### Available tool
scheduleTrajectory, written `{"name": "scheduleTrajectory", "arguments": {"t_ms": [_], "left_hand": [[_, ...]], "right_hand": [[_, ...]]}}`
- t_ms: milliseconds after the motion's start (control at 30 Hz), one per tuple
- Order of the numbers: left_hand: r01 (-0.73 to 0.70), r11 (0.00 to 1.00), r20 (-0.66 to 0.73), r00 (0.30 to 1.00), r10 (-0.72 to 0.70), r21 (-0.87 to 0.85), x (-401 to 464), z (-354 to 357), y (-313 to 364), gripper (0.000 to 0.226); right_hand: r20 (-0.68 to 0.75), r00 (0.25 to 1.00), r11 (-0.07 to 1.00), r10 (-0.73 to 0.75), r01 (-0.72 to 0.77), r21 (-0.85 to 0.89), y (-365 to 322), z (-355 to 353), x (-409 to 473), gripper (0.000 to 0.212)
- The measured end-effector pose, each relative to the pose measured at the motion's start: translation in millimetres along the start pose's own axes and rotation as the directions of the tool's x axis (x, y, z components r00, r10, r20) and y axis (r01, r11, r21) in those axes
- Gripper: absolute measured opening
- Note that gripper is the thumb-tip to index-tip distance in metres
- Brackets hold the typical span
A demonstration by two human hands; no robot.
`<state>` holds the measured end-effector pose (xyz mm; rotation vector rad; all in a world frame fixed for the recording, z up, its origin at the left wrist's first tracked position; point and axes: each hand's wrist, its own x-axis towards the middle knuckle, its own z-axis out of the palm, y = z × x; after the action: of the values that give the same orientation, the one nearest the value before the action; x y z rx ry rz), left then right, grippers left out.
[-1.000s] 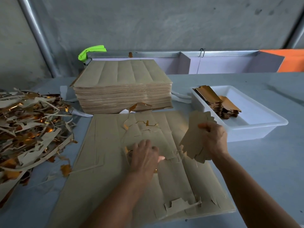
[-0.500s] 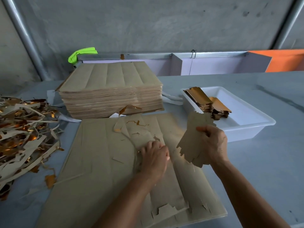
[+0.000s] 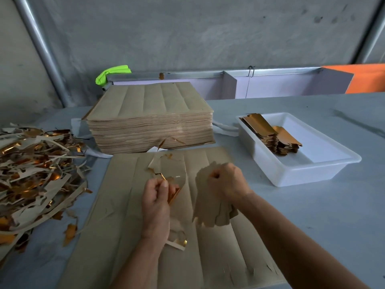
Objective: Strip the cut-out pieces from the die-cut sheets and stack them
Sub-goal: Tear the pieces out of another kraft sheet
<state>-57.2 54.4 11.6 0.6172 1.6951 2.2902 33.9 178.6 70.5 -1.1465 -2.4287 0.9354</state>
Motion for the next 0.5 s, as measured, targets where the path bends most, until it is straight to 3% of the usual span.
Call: {"name": "scheduleTrajectory", "arguments": {"t_ms": [167,233,300,367,500], "left_hand": [[0.065,0.976,0.106,0.993,-0.044,-0.207,-4,-2,16,0.017],[0.086,0.958,0.197,0.98,-0.031,-0.274,-8,-2,16,0.015],[0.1,0.944,0.256,0.966,-0.016,-0.316,-12,-3,14,0.017],[0.126,0.949,0.223,0.973,-0.062,-0.29,-14,-8,10,0.018],[0.16,0.987,0.036,0.987,-0.159,-0.006,-19,-18,-8,0.014]], "right_hand": [[0.222,0.954,0.953,0.203,-0.245,0.178,-24,31,7,0.048],[0.224,0.939,0.92,0.262,-0.313,0.238,-25,39,10,0.051],[0.19,0.937,0.918,0.293,-0.331,0.217,-21,44,14,0.041],[0.159,0.931,0.91,0.328,-0.357,0.213,-17,46,13,0.03],[0.176,0.927,0.879,0.33,-0.37,0.3,-6,50,7,0.018]]}}
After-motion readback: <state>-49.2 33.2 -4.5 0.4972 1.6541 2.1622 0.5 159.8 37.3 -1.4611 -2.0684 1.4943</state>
